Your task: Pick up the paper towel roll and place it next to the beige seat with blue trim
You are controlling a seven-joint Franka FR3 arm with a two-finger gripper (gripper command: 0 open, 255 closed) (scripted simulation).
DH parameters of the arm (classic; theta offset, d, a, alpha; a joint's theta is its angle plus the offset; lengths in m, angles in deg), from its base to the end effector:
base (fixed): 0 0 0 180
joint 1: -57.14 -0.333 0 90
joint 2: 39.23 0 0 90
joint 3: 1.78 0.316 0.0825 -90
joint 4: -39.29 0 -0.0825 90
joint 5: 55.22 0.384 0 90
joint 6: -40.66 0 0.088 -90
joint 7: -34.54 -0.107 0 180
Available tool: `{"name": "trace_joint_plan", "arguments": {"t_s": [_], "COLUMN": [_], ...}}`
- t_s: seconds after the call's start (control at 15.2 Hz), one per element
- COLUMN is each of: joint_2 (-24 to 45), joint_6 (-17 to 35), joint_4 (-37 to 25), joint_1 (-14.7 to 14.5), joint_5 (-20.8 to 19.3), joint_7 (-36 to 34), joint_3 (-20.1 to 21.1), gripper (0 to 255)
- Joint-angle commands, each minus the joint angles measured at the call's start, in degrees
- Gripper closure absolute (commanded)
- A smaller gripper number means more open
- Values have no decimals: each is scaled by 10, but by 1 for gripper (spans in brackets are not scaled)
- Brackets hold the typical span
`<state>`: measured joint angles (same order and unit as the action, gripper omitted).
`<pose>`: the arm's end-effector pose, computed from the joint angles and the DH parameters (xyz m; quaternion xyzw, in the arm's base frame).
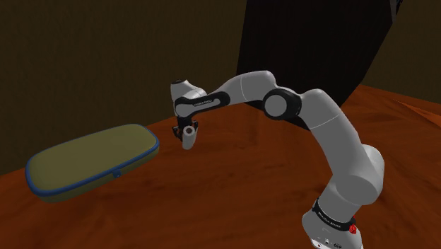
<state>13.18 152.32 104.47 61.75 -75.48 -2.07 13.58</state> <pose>0.7569 0.0581 0.2540 0.9778 -0.1988 -0.0124 0.0644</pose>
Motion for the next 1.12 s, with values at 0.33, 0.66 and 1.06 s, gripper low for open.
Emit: {"name": "trace_joint_plan", "arguments": {"t_s": [0.33,0.66,1.06], "joint_2": [29,29,28], "joint_6": [24,23,20], "joint_4": [2,1,0], "joint_1": [-2,-2,-2], "joint_5": [-5,-6,-5], "joint_7": [-5,-5,-5], "joint_3": [-4,-3,-3], "gripper": [255,255,0]}}
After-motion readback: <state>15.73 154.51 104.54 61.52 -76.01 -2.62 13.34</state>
